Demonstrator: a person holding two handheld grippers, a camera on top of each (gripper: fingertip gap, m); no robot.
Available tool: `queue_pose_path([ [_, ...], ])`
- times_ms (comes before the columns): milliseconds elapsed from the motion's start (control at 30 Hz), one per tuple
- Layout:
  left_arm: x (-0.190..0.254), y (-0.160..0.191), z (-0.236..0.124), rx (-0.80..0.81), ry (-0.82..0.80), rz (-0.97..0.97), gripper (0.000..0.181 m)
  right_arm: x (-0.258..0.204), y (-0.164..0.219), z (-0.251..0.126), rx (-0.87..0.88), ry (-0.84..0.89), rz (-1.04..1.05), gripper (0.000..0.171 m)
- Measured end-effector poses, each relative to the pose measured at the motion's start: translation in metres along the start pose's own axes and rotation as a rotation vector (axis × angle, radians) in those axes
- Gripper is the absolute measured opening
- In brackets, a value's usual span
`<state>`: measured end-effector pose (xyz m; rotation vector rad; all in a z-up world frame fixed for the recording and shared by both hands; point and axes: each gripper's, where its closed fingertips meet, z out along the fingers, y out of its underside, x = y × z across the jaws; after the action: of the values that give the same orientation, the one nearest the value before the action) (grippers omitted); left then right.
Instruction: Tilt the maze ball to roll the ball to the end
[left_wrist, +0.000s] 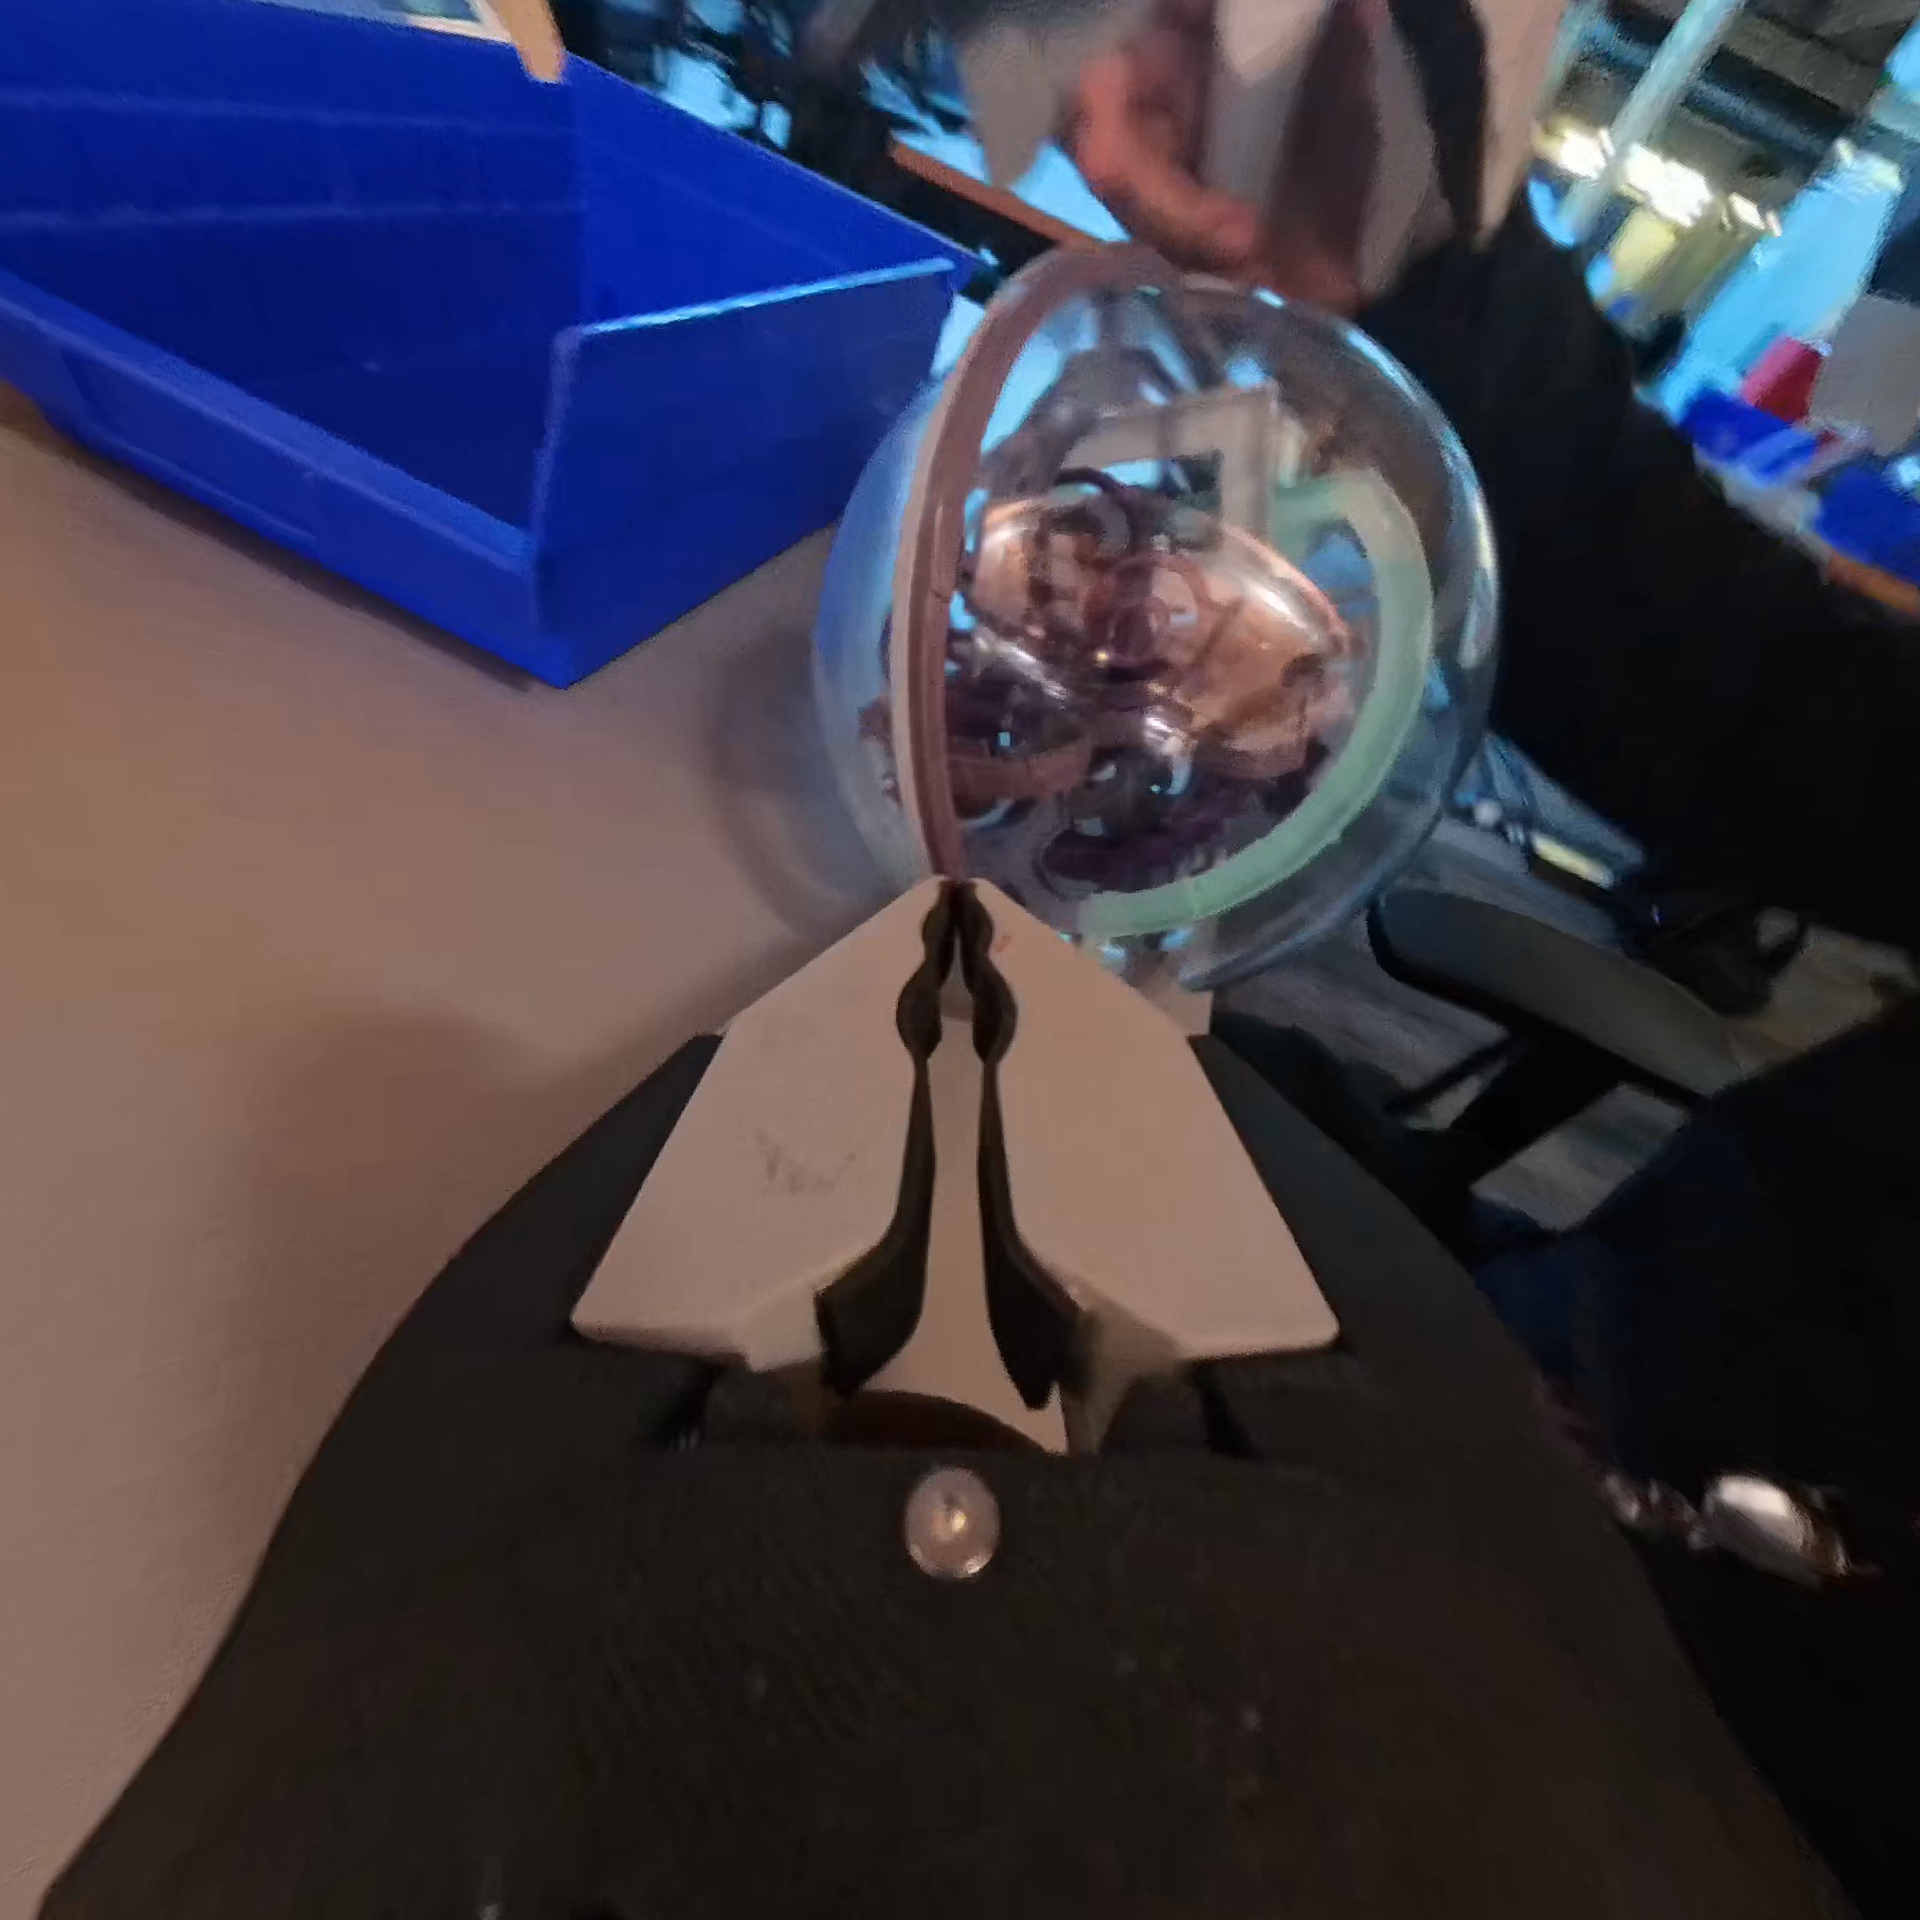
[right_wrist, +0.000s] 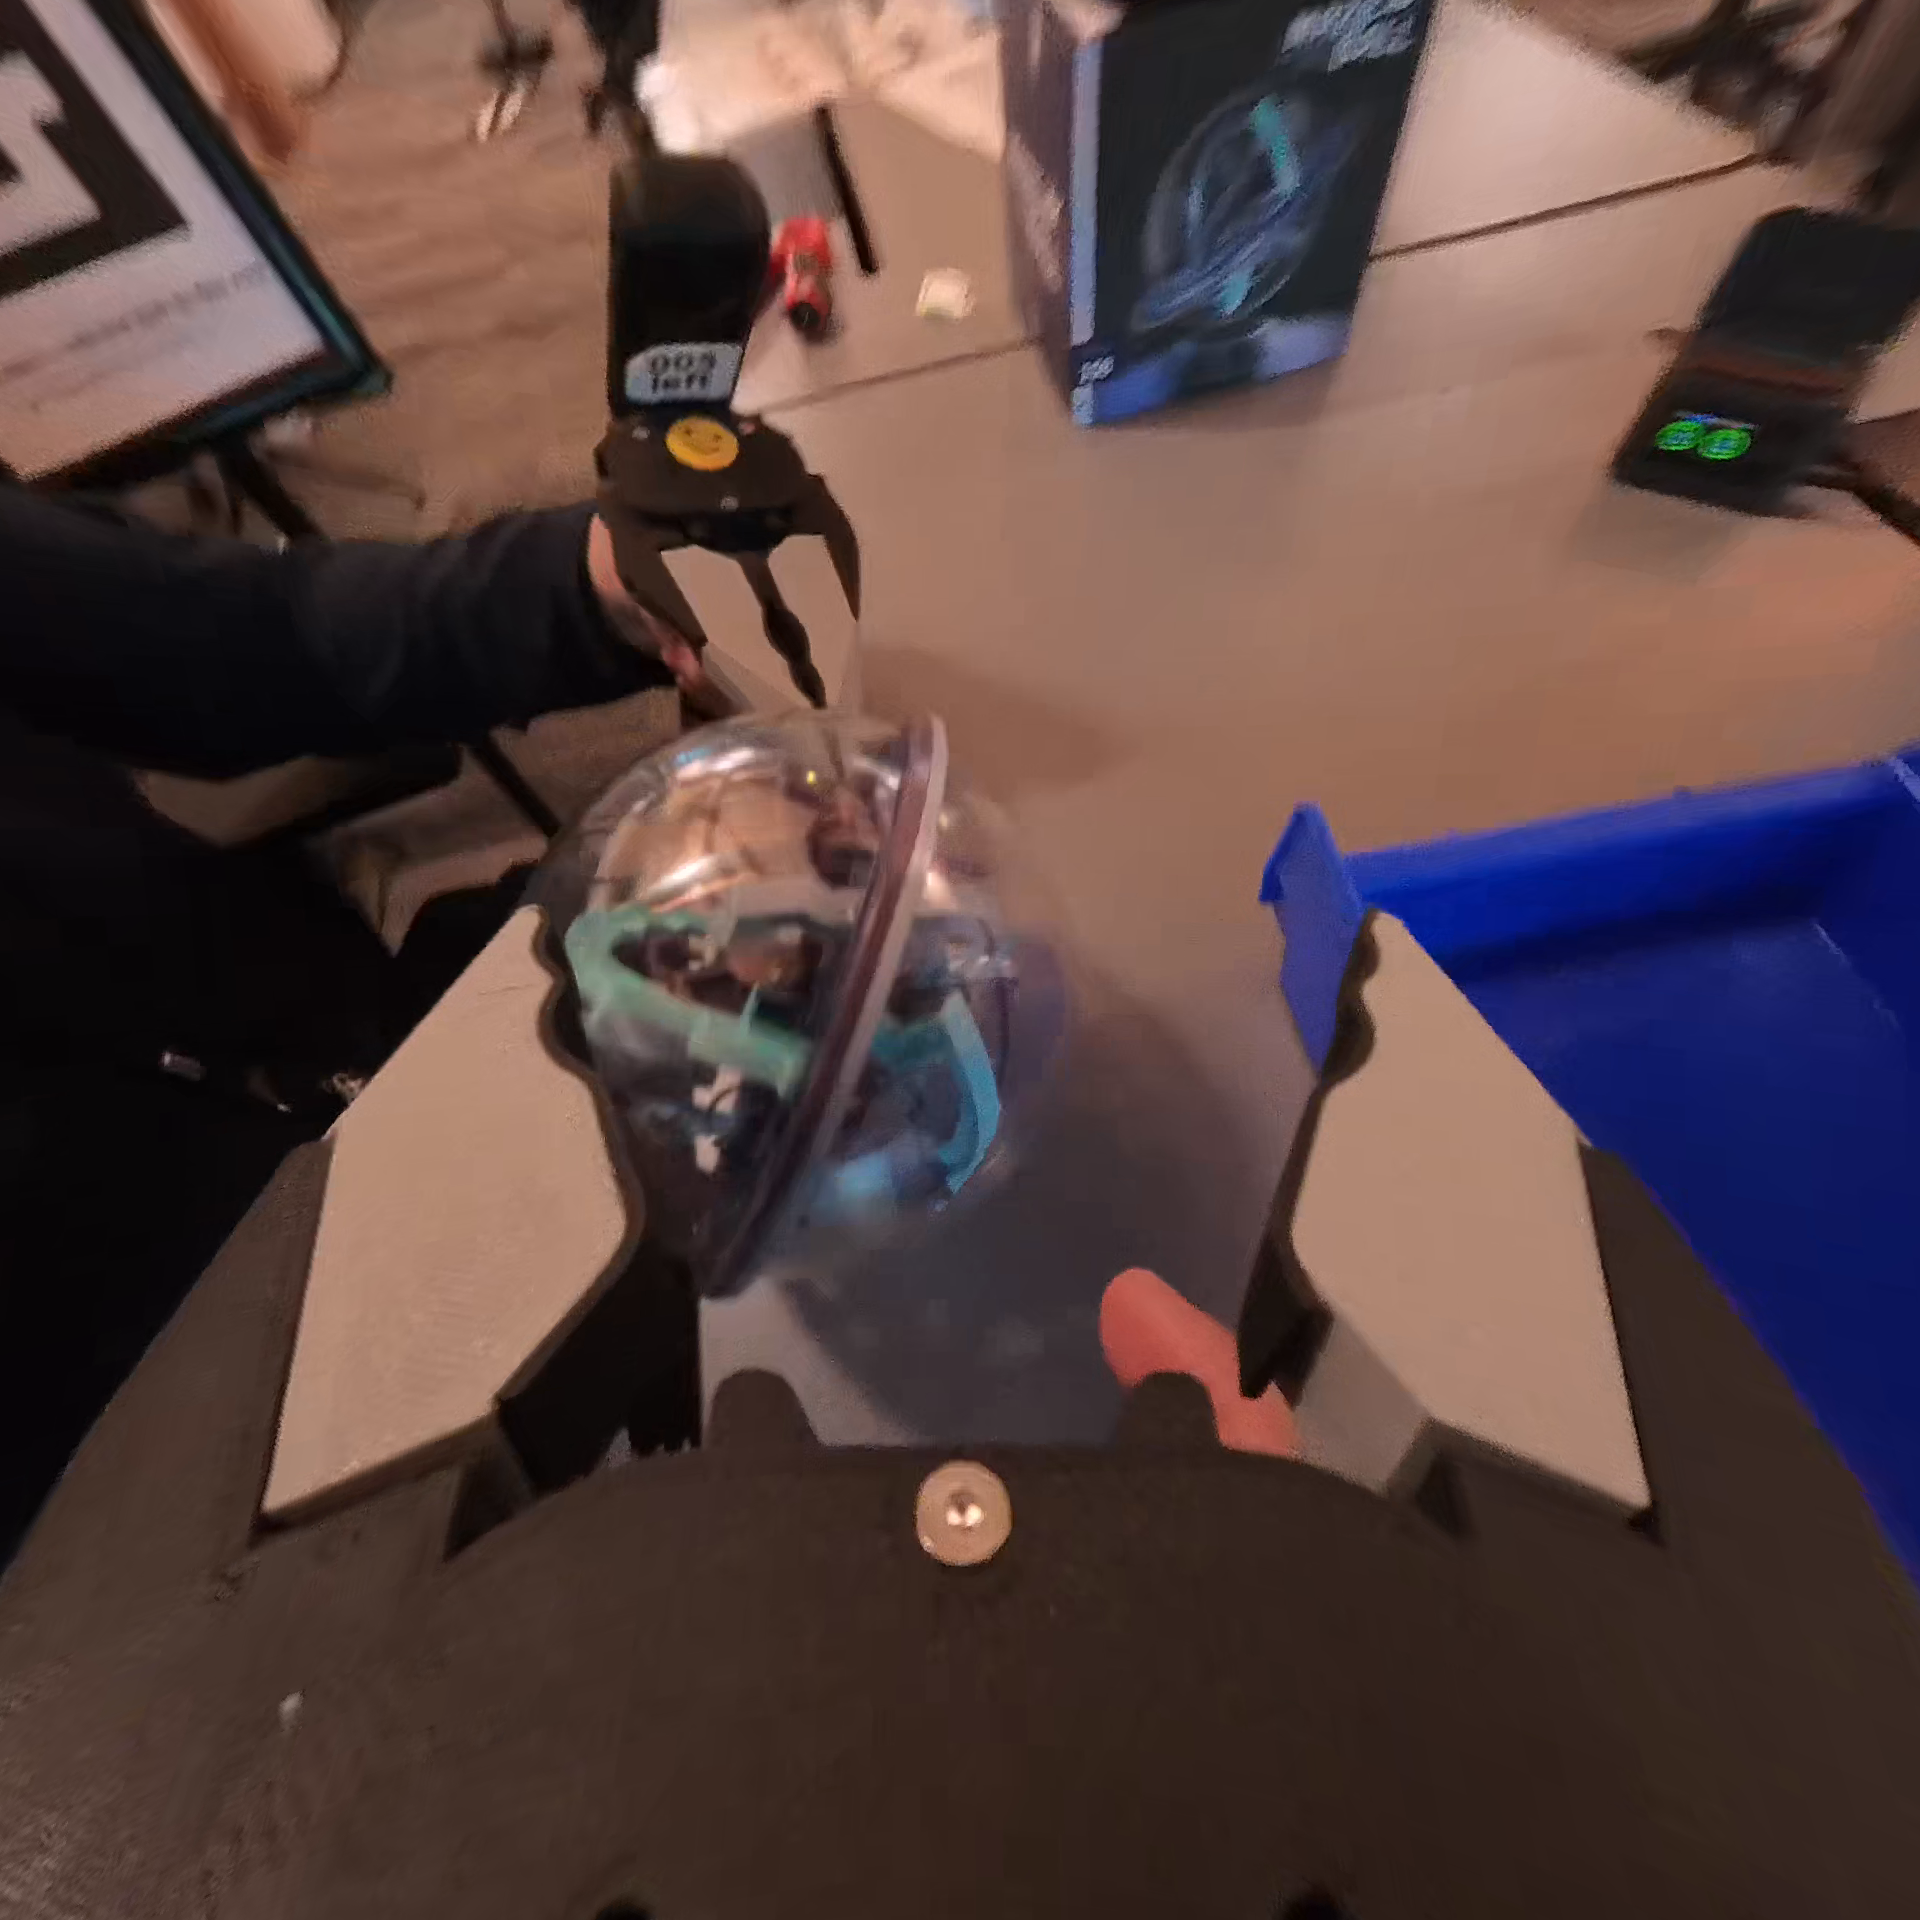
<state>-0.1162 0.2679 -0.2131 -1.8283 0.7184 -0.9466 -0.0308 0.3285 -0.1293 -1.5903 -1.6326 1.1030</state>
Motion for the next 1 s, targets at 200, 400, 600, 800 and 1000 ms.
queue_pose_path([
  [200,0.006,0.012,0.000,-0.029,-0.109,0.035,0.000,-0.056,0.093,-0.018,0.305,0.026,0.292,0.157],
  [400,0.013,-0.023,0.035,-0.158,0.116,0.155,0.030,-0.074,0.095,0.010,0.482,0.155,0.408,0.157],
  [600,0.053,0.035,0.059,-0.222,-0.054,0.197,0.026,-0.027,0.059,-0.009,0.350,0.067,0.145,0.149],
  [800,-0.001,-0.010,0.029,-0.176,-0.113,0.263,0.086,0.015,0.042,-0.036,0.250,-0.015,0.079,0.146],
  [1000,-0.007,-0.013,0.079,-0.289,0.185,0.073,0.063,0.025,0.058,0.000,0.153,0.046,0.053,0.156],
])
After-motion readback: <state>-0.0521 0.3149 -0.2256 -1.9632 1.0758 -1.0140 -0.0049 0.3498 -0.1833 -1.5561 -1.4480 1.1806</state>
